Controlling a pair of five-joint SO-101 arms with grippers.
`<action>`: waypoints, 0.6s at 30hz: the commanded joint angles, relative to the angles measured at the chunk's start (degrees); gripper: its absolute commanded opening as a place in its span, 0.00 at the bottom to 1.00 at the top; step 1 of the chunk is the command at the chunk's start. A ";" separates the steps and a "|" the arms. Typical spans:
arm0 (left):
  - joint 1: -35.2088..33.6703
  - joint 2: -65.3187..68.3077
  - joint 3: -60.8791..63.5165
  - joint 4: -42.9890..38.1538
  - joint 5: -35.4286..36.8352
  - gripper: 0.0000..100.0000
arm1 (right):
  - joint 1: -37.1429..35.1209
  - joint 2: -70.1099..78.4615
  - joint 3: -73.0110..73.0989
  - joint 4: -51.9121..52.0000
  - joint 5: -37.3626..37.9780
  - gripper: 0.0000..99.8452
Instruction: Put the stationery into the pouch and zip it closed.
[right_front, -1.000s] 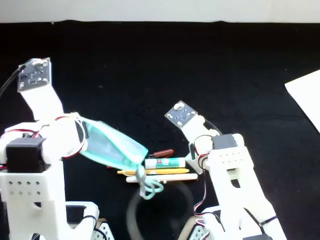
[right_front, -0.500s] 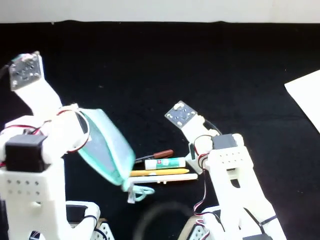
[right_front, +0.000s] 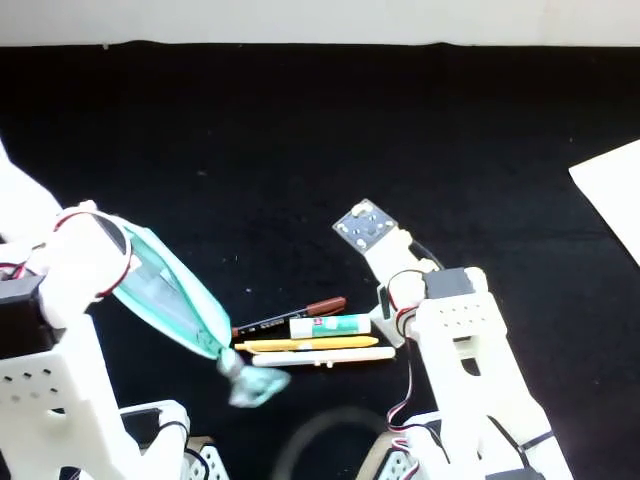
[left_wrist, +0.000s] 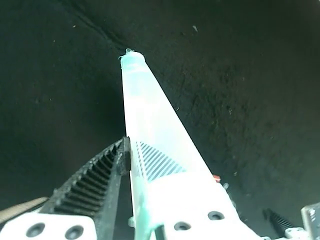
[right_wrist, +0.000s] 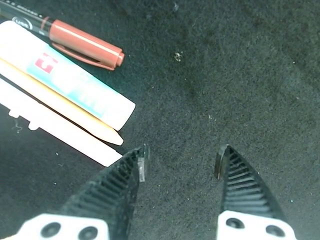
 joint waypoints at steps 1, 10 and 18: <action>-2.24 -0.04 0.31 -3.25 1.32 0.01 | 0.48 -1.10 -0.22 -0.57 -0.35 0.22; -2.33 -0.04 19.03 -12.75 -5.45 0.01 | -11.03 -1.19 -2.77 -1.63 -11.96 0.23; -2.42 -0.04 24.75 -14.77 -5.71 0.01 | -26.33 -0.57 -1.54 -7.52 -21.98 0.23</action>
